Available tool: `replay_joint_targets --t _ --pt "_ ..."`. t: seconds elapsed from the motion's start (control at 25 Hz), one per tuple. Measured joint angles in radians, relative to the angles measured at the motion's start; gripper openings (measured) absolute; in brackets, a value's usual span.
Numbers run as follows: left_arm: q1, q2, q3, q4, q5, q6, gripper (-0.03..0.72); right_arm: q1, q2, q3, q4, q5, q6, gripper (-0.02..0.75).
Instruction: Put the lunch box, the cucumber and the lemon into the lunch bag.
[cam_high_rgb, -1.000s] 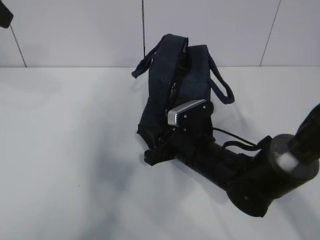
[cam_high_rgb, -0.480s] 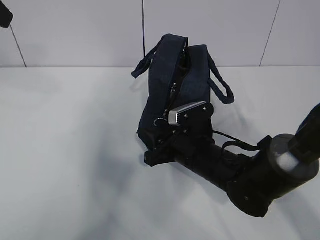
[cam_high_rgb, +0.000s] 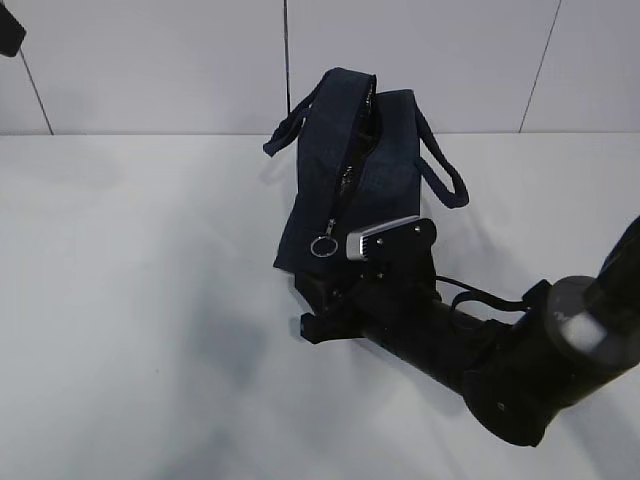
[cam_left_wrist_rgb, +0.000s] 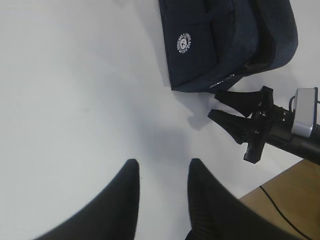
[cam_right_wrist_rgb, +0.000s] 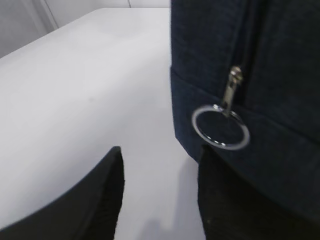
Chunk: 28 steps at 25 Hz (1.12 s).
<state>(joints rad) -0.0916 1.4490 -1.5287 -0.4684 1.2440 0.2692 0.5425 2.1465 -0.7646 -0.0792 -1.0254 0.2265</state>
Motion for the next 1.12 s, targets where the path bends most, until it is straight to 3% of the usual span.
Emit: replay_joint_targets --t 0.64,1.12 --pt "0.0 0.0 0.0 0.004 0.0 0.0 0.237 0.0 0.0 0.043 0.169 -0.041 0.0 0.333" --pt "0.0 0.0 0.0 0.004 0.0 0.0 0.237 0.0 0.0 -0.036 0.178 0.012 0.0 0.334"
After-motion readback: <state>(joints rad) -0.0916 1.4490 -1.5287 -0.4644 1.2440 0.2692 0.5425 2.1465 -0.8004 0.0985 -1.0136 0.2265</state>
